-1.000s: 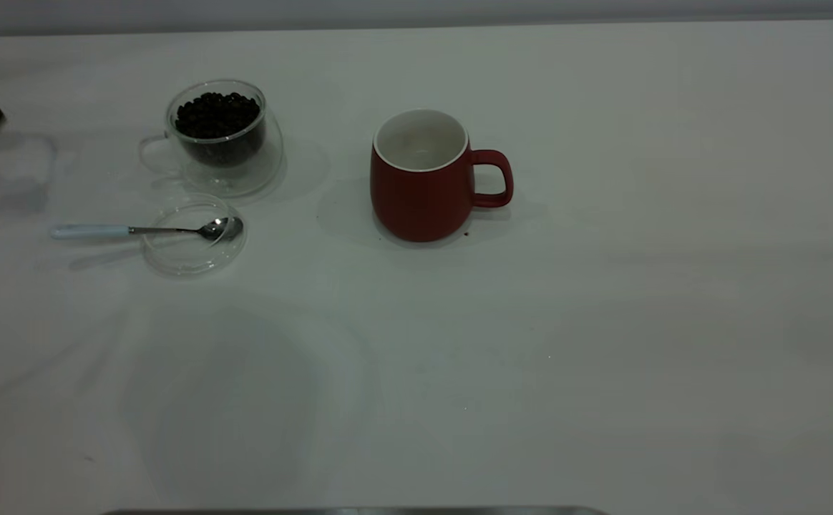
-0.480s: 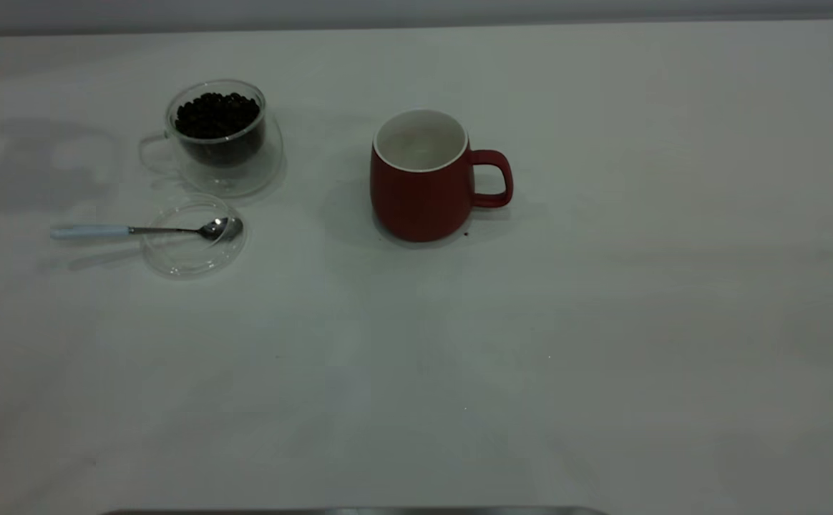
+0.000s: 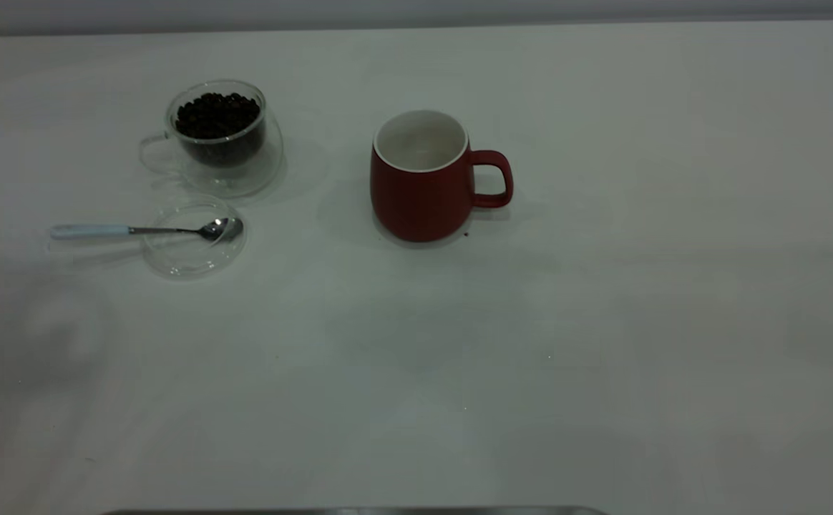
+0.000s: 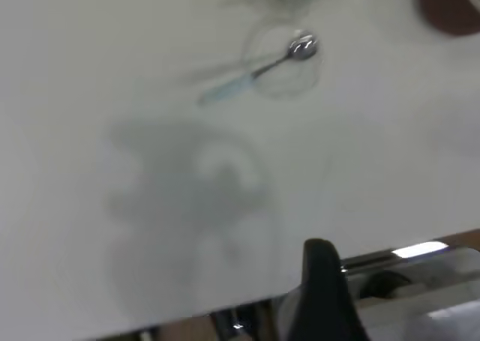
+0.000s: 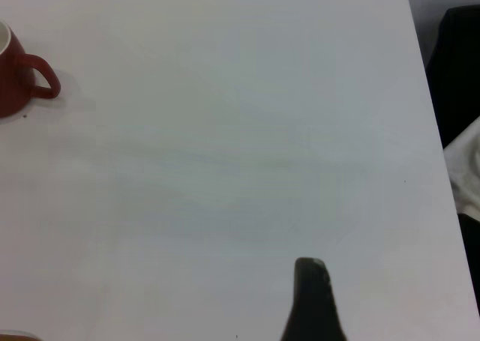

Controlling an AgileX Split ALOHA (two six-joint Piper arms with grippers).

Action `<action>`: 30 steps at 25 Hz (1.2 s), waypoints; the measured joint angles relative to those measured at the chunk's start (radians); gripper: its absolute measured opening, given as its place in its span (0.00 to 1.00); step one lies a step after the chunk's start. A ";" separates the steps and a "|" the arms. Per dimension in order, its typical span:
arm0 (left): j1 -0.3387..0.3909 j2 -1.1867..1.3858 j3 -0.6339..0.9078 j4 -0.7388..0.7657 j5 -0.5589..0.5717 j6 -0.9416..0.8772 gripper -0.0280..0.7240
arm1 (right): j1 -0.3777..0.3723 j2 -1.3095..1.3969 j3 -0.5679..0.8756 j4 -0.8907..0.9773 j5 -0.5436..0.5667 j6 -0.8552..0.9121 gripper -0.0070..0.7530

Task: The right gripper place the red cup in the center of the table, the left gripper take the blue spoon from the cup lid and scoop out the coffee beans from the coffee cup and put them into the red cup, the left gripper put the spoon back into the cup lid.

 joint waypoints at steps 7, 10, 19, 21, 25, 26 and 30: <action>0.000 -0.451 0.291 0.076 0.000 -0.063 0.79 | 0.000 0.000 0.000 0.000 0.000 0.000 0.78; 0.000 -0.601 0.387 0.081 0.000 -0.080 0.79 | 0.000 0.000 0.000 0.000 0.000 0.000 0.78; -0.003 -0.761 0.623 0.095 0.000 -0.132 0.79 | 0.000 0.000 0.000 0.000 0.000 0.000 0.78; -0.003 -0.761 0.669 0.099 -0.005 -0.134 0.79 | 0.000 0.000 0.000 0.000 0.000 0.000 0.78; -0.003 -0.761 0.741 0.105 -0.033 -0.141 0.79 | 0.000 0.000 0.000 0.000 0.000 0.000 0.78; -0.003 -0.761 0.745 0.110 -0.039 -0.148 0.79 | 0.000 0.000 0.000 0.000 0.000 0.000 0.78; -0.003 -0.761 0.746 0.121 -0.049 -0.158 0.79 | 0.000 0.000 0.000 0.000 0.000 0.000 0.78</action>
